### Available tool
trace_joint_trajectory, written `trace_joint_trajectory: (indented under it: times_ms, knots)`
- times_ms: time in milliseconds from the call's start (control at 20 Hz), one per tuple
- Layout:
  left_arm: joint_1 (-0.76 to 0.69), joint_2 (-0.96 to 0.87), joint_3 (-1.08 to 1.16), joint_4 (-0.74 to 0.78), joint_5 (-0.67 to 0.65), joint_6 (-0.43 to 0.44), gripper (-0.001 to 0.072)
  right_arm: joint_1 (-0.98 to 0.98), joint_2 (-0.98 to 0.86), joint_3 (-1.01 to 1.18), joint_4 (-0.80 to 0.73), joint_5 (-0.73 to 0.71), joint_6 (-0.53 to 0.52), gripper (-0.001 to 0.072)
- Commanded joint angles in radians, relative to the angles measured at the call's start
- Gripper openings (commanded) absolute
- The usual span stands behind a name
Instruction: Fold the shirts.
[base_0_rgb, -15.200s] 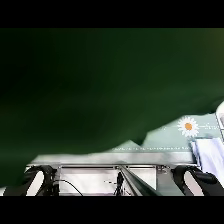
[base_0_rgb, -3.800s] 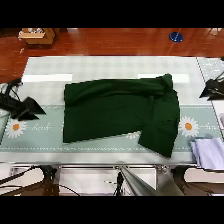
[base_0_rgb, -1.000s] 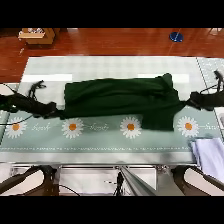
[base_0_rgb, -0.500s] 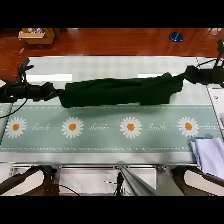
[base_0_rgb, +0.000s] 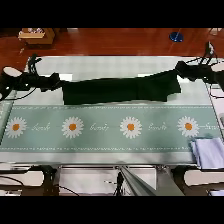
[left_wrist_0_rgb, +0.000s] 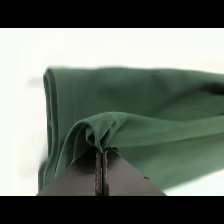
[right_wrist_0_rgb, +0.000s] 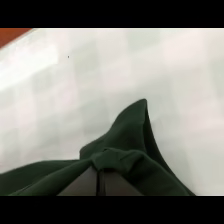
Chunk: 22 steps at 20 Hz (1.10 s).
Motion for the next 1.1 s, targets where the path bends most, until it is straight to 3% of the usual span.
trace_joint_trajectory:
  times_ms: [0,100,150,250,300,350,500,550,600,1050]
  knots:
    - [-0.034,-0.123,0.073,-0.001,0.003,0.0,0.0029,0.029,-0.065,0.005,0.043,-0.07,0.002,0.003]
    - [-0.031,-0.16,0.073,0.004,0.003,0.0,0.003,0.039,-0.092,0.005,0.037,-0.08,0.002,0.0031]
    - [-0.022,-0.169,0.073,0.004,0.0,0.0,0.0071,0.039,-0.1,0.005,0.037,-0.079,0.002,0.0041]
    - [0.008,-0.167,0.073,0.003,-0.002,0.0,0.0358,0.02,-0.095,0.009,0.037,-0.082,0.002,0.0276]
    - [0.032,-0.159,0.076,0.004,-0.017,0.0,0.0443,0.005,-0.089,0.023,0.035,-0.06,0.0,0.0378]
    - [0.063,-0.151,0.087,0.005,-0.055,0.005,0.0442,-0.019,-0.076,0.043,0.03,-0.023,-0.011,0.0454]
    - [0.163,-0.129,0.142,0.011,-0.197,0.012,0.0442,-0.095,-0.035,0.142,-0.158,0.141,0.013,0.0501]
    - [0.19,-0.116,0.155,0.011,-0.239,0.012,0.0442,-0.121,-0.034,0.184,-0.219,0.225,0.043,0.0586]
    - [0.208,-0.102,0.159,0.011,-0.264,0.012,0.0441,-0.145,-0.038,0.214,-0.249,0.301,0.046,0.0599]
    - [0.199,-0.076,0.159,0.011,-0.344,0.012,0.044,-0.246,-0.176,0.227,0.019,0.659,-0.115,0.061]
